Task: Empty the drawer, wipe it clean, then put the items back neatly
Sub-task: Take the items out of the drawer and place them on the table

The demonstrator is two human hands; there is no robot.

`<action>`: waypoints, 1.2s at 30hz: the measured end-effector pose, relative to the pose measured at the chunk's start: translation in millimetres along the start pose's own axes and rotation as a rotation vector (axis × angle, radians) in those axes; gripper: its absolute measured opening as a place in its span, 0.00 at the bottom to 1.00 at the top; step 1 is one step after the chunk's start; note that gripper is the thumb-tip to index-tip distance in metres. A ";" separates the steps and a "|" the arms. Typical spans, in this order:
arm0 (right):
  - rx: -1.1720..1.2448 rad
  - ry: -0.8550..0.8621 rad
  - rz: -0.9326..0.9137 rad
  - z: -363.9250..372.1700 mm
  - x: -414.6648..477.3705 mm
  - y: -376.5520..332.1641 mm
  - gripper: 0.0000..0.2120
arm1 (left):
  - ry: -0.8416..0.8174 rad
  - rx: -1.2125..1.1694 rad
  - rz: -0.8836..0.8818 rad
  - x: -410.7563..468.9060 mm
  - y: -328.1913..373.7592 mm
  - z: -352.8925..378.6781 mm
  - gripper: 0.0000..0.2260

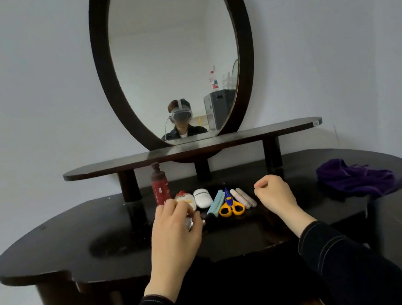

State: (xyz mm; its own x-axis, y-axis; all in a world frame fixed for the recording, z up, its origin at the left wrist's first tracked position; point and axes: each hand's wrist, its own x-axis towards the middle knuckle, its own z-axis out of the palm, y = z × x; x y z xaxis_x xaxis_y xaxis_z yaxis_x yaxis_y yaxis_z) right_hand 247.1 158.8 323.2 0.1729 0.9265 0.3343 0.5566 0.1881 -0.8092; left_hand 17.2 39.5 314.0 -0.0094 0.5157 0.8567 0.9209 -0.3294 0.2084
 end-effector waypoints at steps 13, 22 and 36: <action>-0.019 0.388 -0.811 15.6 -186.4 76.0 0.09 | -0.394 -0.255 -0.066 -215.9 4.7 2.8 0.02; -0.412 -0.557 -0.276 104.6 -226.5 195.3 0.10 | -0.874 0.126 -0.197 -264.7 -61.7 89.3 0.09; -0.327 -0.593 -0.023 118.2 -224.2 208.1 0.11 | -1.126 0.373 -0.137 -266.2 -66.4 136.7 0.15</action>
State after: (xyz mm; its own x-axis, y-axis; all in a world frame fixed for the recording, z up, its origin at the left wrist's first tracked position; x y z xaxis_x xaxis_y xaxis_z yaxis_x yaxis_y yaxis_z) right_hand 228.1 28.8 22.8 -0.2648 0.9631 -0.0478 0.7884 0.1877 -0.5858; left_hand 11.8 32.2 7.7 0.0590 0.9936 -0.0965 0.9970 -0.0635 -0.0433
